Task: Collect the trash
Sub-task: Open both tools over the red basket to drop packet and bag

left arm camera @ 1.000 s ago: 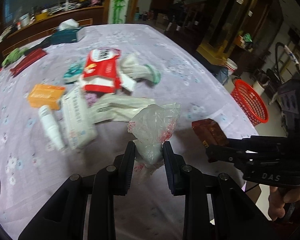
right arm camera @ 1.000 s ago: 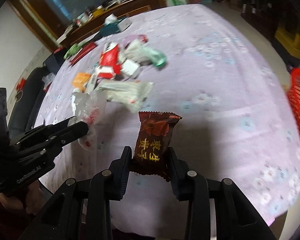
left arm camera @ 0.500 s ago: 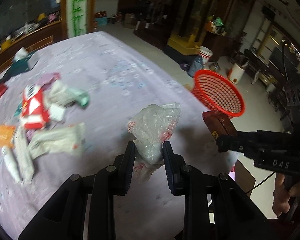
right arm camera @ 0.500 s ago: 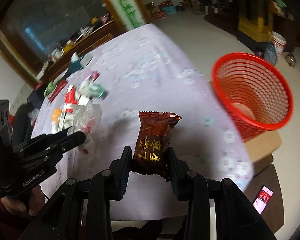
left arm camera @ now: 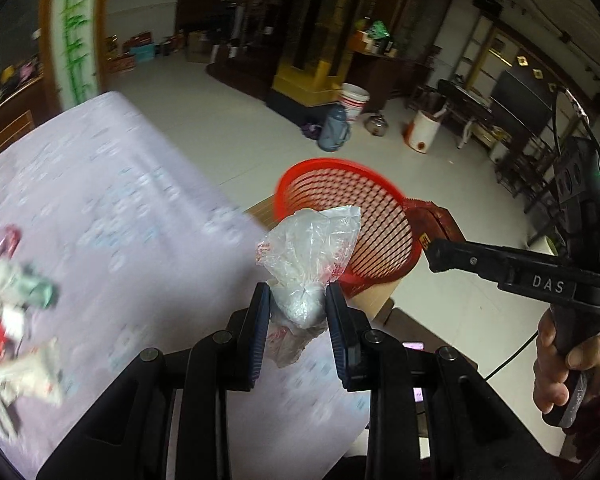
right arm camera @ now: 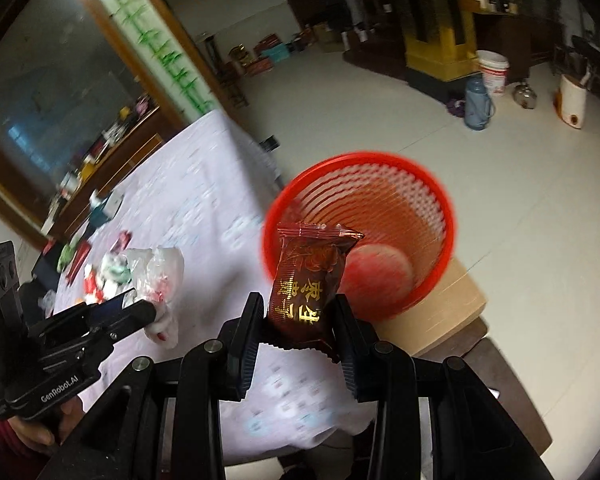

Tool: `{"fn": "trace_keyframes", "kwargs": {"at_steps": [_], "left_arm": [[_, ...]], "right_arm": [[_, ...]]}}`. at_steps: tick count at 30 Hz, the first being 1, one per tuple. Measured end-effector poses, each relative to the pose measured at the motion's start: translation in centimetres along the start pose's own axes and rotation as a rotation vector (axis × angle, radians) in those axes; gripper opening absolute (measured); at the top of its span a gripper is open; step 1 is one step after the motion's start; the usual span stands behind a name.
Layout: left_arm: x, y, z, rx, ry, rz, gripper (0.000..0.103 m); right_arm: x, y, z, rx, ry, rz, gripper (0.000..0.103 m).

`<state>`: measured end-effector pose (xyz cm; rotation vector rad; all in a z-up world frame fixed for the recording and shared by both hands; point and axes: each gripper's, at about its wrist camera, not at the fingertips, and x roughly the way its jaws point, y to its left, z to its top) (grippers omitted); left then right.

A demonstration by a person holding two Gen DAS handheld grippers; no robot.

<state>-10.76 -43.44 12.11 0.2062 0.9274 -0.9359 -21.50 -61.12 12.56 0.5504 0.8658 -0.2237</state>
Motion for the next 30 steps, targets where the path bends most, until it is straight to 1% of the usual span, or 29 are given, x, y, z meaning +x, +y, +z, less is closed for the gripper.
{"fn": "trace_keyframes", "kwargs": {"at_steps": [3, 8, 9, 10, 12, 14, 15, 16, 20, 23, 30], "left_arm": [[2.0, -1.6, 2.0, 0.018, 0.006, -0.021, 0.027], [6.1, -3.4, 5.1, 0.042, 0.017, -0.017, 0.027], [6.7, -3.5, 5.5, 0.041, 0.018, -0.016, 0.029], [7.3, -3.7, 6.0, 0.042, 0.022, -0.014, 0.032], [8.3, -3.8, 6.8, 0.032, 0.016, 0.001, 0.056], [8.5, -3.6, 7.4, 0.002, 0.001, -0.001, 0.058], [8.3, -3.5, 7.6, -0.006, 0.0, -0.006, 0.058], [8.2, -3.4, 7.6, -0.012, -0.001, -0.008, 0.058], [6.8, -2.5, 6.8, -0.019, -0.009, 0.022, 0.058], [5.4, -1.6, 6.1, -0.045, -0.025, 0.039, 0.058], [0.6, 1.7, 3.0, -0.089, -0.079, 0.119, 0.058]], "right_arm": [[-0.1, -2.0, 1.7, 0.034, -0.013, 0.005, 0.038], [0.7, -4.0, 4.3, 0.061, -0.02, 0.014, 0.038], [0.9, -4.4, 4.9, 0.064, -0.024, 0.011, 0.038], [1.3, -4.6, 5.5, 0.064, -0.025, 0.009, 0.04], [2.0, -4.9, 6.5, 0.068, -0.022, 0.007, 0.041], [2.6, -5.1, 7.2, 0.07, -0.019, 0.002, 0.045], [2.8, -5.2, 7.5, 0.07, -0.018, 0.006, 0.05], [2.9, -5.2, 7.7, 0.07, -0.017, 0.004, 0.051], [2.7, -4.9, 7.8, 0.06, -0.011, 0.012, 0.051], [2.4, -3.7, 7.2, 0.046, -0.004, 0.035, 0.051], [2.0, 2.5, 4.6, -0.047, 0.019, 0.101, 0.052]]}}
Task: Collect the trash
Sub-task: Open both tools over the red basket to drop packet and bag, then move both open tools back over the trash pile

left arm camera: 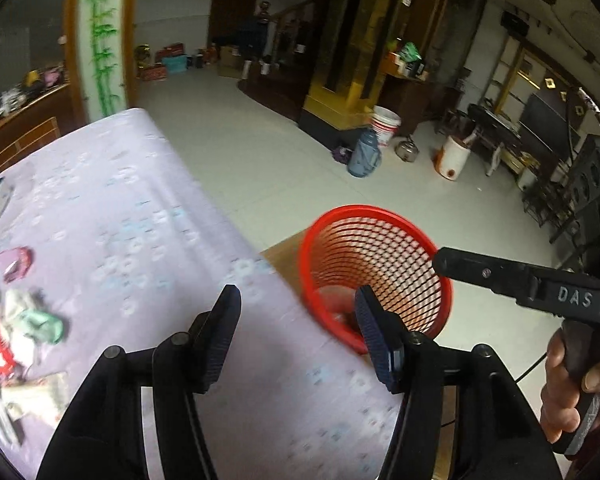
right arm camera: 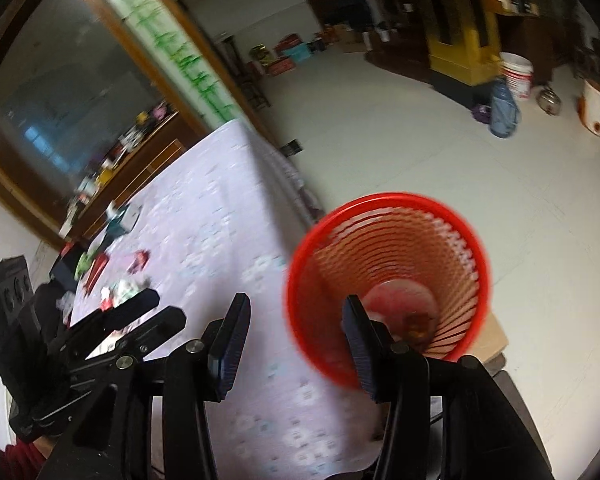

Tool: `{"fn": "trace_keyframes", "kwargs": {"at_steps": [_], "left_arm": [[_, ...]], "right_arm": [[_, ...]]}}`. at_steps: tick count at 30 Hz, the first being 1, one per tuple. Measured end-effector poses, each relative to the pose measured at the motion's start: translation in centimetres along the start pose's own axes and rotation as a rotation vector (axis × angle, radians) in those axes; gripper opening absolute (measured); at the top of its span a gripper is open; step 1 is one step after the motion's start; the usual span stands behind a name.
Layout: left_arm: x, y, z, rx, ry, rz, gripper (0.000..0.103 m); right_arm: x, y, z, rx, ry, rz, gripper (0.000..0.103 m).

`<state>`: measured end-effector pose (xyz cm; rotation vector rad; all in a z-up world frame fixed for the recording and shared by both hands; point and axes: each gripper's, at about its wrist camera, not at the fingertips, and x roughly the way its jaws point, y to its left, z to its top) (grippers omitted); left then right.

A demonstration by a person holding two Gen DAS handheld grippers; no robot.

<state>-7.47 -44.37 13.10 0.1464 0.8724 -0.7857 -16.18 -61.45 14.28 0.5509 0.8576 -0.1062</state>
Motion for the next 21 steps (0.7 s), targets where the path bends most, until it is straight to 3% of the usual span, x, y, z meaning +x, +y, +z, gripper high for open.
{"fn": "trace_keyframes", "kwargs": {"at_steps": [21], "left_arm": [[-14.2, 19.8, -11.4, -0.368, -0.048, 0.234, 0.058]], "right_arm": [[7.5, 19.1, -8.1, -0.27, 0.205, 0.182, 0.053]]}}
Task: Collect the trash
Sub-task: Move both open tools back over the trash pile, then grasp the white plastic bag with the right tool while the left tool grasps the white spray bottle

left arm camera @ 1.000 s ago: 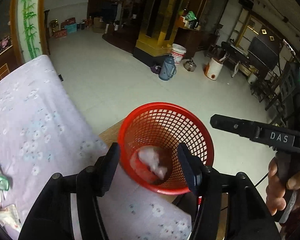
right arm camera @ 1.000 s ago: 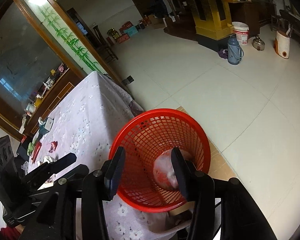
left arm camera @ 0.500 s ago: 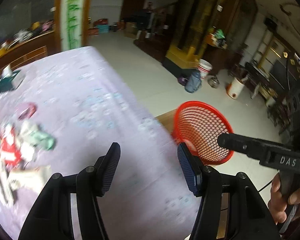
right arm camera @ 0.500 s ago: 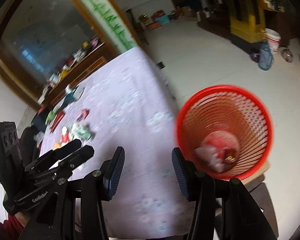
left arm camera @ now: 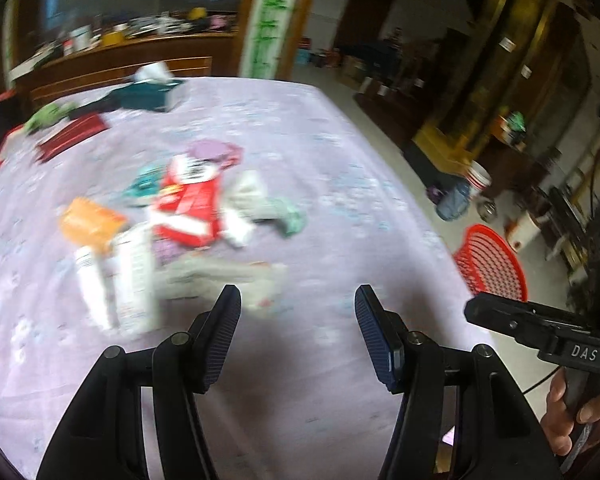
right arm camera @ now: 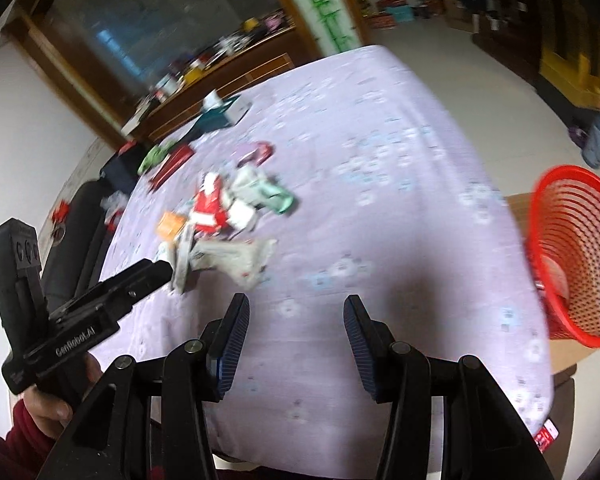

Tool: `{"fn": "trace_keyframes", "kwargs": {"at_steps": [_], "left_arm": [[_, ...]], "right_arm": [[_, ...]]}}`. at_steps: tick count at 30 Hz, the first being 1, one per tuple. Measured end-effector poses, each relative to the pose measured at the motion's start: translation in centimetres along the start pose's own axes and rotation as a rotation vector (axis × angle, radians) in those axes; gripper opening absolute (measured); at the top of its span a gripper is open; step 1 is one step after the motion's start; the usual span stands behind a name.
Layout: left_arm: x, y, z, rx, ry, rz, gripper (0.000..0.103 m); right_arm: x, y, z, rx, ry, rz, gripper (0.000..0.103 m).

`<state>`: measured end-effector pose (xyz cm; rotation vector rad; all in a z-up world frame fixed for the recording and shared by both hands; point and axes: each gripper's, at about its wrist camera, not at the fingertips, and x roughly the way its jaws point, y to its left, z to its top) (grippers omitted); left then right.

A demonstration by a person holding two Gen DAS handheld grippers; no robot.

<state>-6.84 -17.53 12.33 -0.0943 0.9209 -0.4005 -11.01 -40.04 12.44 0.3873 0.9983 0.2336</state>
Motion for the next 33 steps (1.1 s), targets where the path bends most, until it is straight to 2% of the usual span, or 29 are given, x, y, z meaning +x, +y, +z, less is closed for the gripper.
{"fn": "trace_keyframes", "kwargs": {"at_steps": [5, 10, 13, 16, 24, 27, 29, 30, 31, 32, 33], "left_arm": [[-1.8, 6.0, -0.7, -0.091, -0.001, 0.062, 0.058], [-2.5, 10.5, -1.0, -0.132, 0.008, 0.122, 0.058], [-2.5, 13.0, -1.3, -0.163, 0.027, 0.141, 0.058], [-2.3, 15.0, -1.5, -0.192, 0.039, 0.157, 0.058], [-1.0, 17.9, -1.1, -0.202, 0.083, 0.155, 0.058], [0.1, 18.3, -0.8, -0.197, 0.104, 0.141, 0.058], [0.9, 18.4, -0.6, -0.195, 0.116, 0.131, 0.058], [1.4, 18.4, -0.5, -0.191, 0.121, 0.128, 0.058], [1.8, 18.4, -0.3, -0.187, 0.124, 0.127, 0.058], [2.5, 18.4, -0.2, -0.183, 0.128, 0.127, 0.058], [2.9, 18.4, 0.0, -0.182, 0.133, 0.127, 0.058]], "right_arm": [[3.2, 3.6, 0.2, -0.09, 0.044, 0.007, 0.053], [6.9, 7.0, 0.9, -0.18, 0.091, 0.019, 0.058], [9.6, 9.4, 1.5, -0.287, 0.118, 0.009, 0.064], [12.2, 11.1, 2.3, -0.387, 0.126, -0.009, 0.064], [18.8, 11.5, 4.6, -0.514, 0.22, -0.052, 0.064], [19.9, 11.5, 4.4, -0.537, 0.249, -0.059, 0.064], [19.9, 12.1, 3.9, -0.565, 0.232, -0.074, 0.064], [19.9, 12.3, 3.8, -0.564, 0.231, -0.079, 0.061], [19.9, 12.4, 3.6, -0.559, 0.232, -0.085, 0.051], [19.9, 12.6, 3.3, -0.553, 0.234, -0.1, 0.046], [19.7, 12.7, 3.0, -0.549, 0.234, -0.114, 0.035]]}}
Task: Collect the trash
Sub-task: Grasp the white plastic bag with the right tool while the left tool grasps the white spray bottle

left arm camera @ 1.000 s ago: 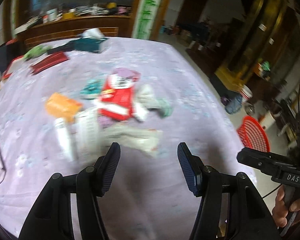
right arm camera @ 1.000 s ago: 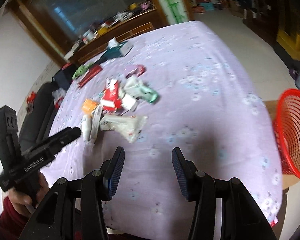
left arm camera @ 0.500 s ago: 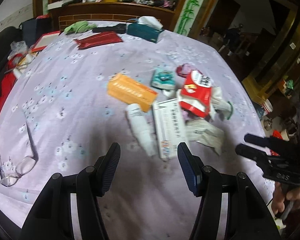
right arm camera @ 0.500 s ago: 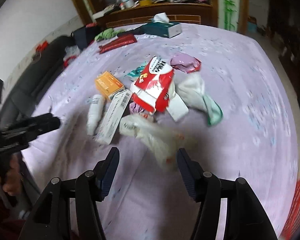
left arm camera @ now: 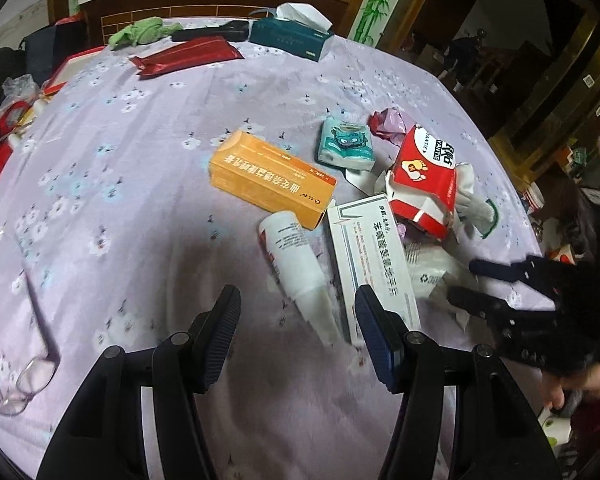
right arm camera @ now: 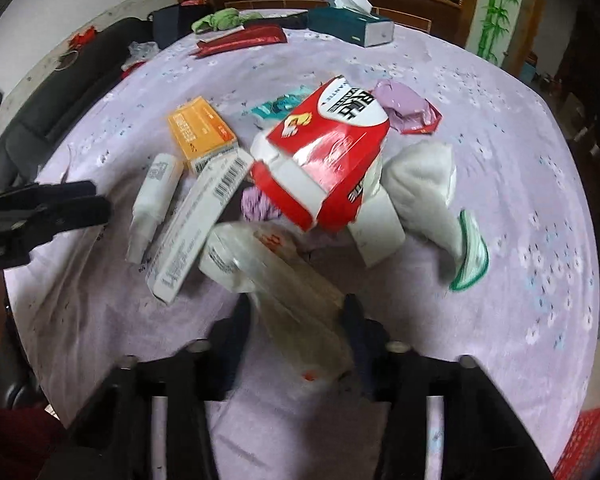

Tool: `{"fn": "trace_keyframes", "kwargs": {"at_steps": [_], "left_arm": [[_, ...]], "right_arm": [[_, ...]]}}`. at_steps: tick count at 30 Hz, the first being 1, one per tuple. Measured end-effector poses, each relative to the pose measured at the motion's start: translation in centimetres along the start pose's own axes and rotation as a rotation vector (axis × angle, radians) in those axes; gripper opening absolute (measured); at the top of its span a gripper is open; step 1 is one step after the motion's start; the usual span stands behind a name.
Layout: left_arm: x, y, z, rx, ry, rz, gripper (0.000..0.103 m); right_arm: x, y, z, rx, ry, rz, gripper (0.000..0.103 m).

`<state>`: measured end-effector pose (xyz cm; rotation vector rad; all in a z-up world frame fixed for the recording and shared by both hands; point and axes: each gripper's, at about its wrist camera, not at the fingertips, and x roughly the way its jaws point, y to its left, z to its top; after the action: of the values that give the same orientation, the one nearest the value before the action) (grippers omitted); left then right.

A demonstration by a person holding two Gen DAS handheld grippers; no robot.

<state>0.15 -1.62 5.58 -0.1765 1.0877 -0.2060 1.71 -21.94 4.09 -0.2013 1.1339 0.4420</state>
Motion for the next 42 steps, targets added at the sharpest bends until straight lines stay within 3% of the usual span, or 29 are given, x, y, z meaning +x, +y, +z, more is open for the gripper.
{"fn": "trace_keyframes", "kwargs": {"at_steps": [3, 8, 10, 12, 14, 15, 18, 22, 30, 34, 42], "left_arm": [[1.4, 0.0, 0.6, -0.004, 0.014, 0.003, 0.058], [3.5, 0.0, 1.3, 0.008, 0.034, 0.015, 0.058], [4.4, -0.1, 1.5, 0.023, 0.041, 0.032, 0.057], [5.1, -0.2, 1.5, 0.029, 0.054, 0.031, 0.044], [5.5, -0.1, 1.5, 0.032, 0.05, 0.032, 0.04], [5.6, -0.3, 1.5, 0.045, 0.044, 0.039, 0.039], [5.7, -0.5, 1.6, 0.062, 0.034, 0.049, 0.038], [5.5, -0.8, 1.3, 0.09, 0.021, 0.052, 0.035], [2.5, -1.1, -0.2, 0.115, -0.026, 0.026, 0.035], [1.2, -1.6, -0.7, 0.131, -0.043, 0.018, 0.035], [-0.7, -5.2, -1.4, 0.213, -0.074, -0.021, 0.035]], "right_arm": [[-0.6, 0.0, -0.8, 0.07, 0.016, 0.016, 0.014], [-1.9, -0.4, -2.5, 0.183, 0.013, 0.053, 0.001], [-2.4, -0.7, -3.1, 0.233, 0.012, 0.099, 0.001], [-2.7, -0.5, -3.4, 0.237, 0.007, 0.118, 0.001], [-3.3, -0.3, -3.4, 0.234, -0.015, 0.12, 0.002], [-3.5, -0.2, -3.3, 0.229, -0.024, 0.122, 0.006], [-3.6, 0.0, -2.7, 0.205, -0.043, 0.078, 0.039], [-2.4, 0.5, -1.5, 0.147, -0.04, 0.033, 0.04], [1.0, 1.5, -0.1, 0.145, -0.013, 0.005, 0.04], [1.0, 1.1, -0.8, 0.238, -0.036, -0.02, 0.029], [-2.7, 0.7, -4.8, 0.4, -0.116, -0.009, 0.023]]}}
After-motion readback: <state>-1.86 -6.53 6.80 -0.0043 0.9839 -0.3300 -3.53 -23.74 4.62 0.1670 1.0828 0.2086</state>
